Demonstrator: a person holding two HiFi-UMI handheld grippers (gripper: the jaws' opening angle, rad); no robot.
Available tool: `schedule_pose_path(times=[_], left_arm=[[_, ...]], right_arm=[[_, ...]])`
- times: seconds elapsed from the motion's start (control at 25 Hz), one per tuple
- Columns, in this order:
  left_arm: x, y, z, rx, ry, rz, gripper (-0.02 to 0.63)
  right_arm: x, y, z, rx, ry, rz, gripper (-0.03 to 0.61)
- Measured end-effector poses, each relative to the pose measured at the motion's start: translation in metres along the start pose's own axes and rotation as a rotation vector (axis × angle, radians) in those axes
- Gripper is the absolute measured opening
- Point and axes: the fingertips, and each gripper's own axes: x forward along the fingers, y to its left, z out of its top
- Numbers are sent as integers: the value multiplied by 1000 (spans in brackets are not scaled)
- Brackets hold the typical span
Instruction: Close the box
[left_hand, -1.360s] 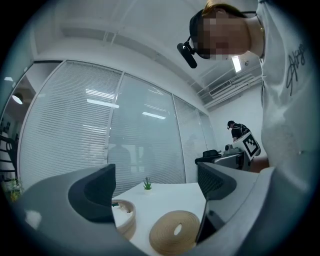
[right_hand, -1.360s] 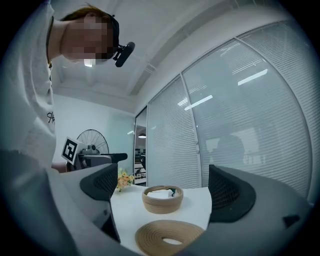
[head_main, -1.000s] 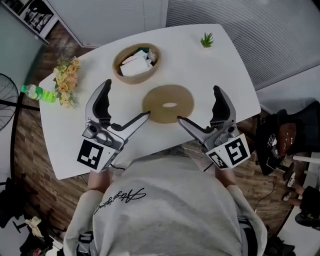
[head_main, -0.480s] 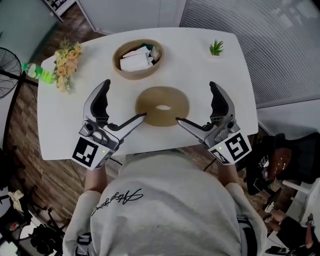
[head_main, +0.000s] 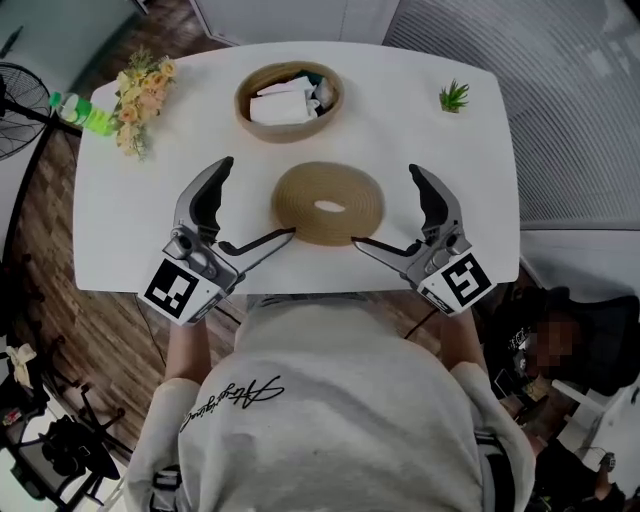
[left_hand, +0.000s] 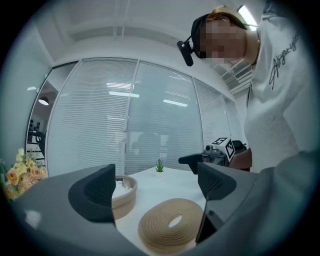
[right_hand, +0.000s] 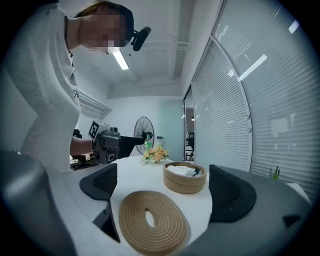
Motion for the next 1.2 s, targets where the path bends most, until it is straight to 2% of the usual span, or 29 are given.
schedule_pose_path(times=[0.24,0.4,0.68,0.88,1.0,1.2], left_arm=[[9,-15,-21,13,62,-70,495],[13,-17,-41,-30,88,-100,497],[16,-18,-73,-42,174,-155,497],[22,-15,-98,-42,226,-201,497],[21,-19,-117,-17,285,-242,497],[24,-31,-140,-3,374,-308,499]], right_arm=[[3,2,-32,-7,101,53,565],[4,2,-52,-15,162,64,567],[6,3,-81,11,236,82,572],[10,5,-106,-29,333,117,577],[13,12,-124,-35,394,162,580],[13,13,-145,-44,478,184,581]])
